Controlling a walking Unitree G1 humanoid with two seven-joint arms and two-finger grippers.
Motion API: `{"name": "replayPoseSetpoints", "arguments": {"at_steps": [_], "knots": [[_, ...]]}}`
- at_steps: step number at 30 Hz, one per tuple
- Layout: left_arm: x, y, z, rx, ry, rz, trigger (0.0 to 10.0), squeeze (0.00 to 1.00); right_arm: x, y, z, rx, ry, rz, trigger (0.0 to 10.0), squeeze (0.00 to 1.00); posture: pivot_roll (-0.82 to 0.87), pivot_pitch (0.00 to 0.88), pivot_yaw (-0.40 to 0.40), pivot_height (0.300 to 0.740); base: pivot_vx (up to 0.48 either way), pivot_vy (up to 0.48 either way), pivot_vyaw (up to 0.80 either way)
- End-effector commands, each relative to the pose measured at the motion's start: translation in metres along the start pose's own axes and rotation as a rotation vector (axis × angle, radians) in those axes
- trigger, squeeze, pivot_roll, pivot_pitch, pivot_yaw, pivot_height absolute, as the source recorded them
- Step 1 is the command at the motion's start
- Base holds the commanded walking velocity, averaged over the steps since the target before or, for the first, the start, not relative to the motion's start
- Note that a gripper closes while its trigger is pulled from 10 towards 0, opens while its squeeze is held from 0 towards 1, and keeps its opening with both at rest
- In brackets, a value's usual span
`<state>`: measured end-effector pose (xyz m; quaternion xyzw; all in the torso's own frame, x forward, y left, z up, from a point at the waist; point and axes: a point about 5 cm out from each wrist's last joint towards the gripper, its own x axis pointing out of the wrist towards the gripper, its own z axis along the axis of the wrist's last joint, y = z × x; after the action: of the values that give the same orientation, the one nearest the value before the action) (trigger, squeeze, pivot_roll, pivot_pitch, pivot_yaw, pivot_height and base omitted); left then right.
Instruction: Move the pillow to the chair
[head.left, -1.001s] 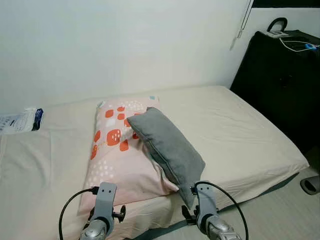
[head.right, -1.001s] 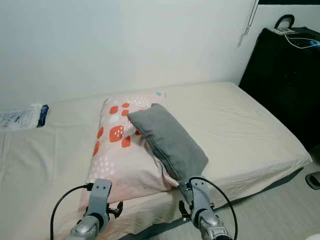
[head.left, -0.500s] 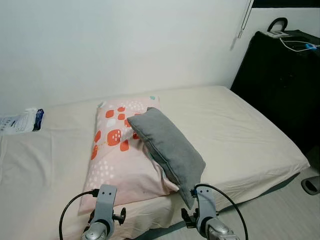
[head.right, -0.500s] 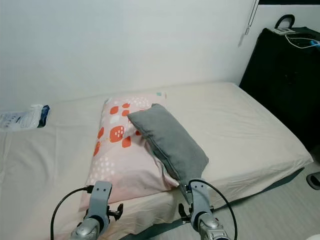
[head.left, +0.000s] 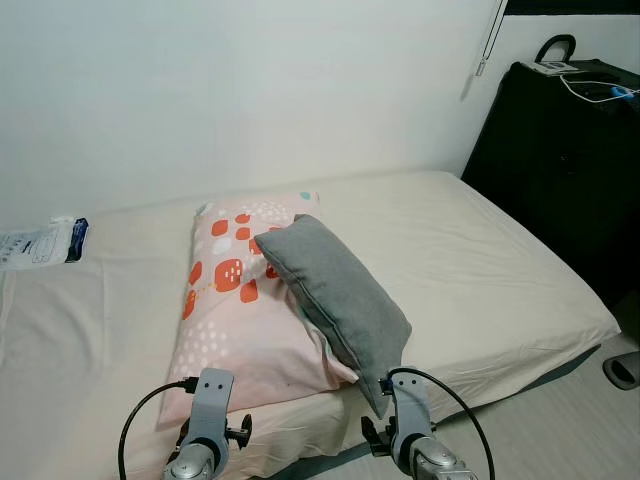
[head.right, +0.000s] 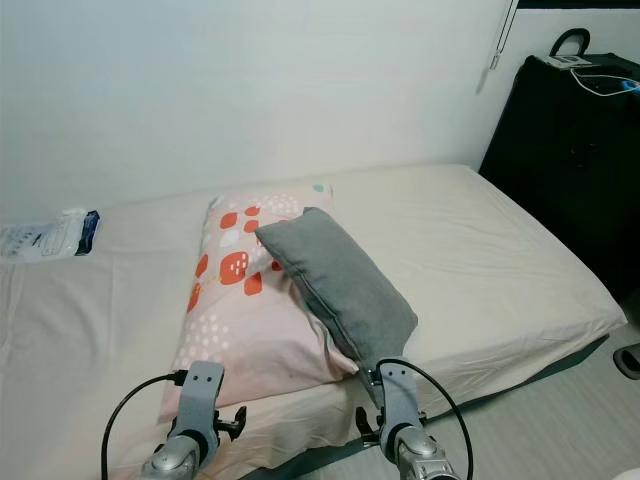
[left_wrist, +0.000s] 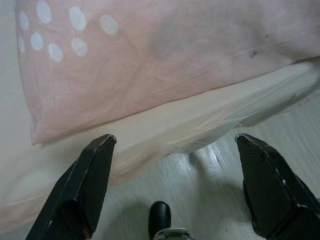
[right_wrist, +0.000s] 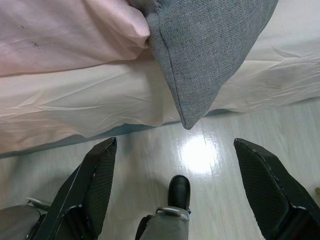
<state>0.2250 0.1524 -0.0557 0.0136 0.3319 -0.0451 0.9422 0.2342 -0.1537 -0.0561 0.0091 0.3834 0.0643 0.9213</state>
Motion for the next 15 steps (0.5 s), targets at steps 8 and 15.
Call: {"name": "replayPoseSetpoints", "arguments": {"at_steps": [8,15], "knots": [[0.004,0.003,0.011,0.004,-0.015,0.022,10.0,0.0,0.003,-0.001,0.018,-0.005,-0.031,-0.005,10.0,0.0,0.05,0.0,-0.073,0.74,0.0,0.0,0.0],[0.006,0.005,0.018,0.007,-0.033,0.032,10.0,0.0,0.005,-0.002,0.027,-0.016,-0.049,-0.007,10.0,0.0,0.05,0.0,-0.081,0.74,0.0,0.0,0.0]]}}
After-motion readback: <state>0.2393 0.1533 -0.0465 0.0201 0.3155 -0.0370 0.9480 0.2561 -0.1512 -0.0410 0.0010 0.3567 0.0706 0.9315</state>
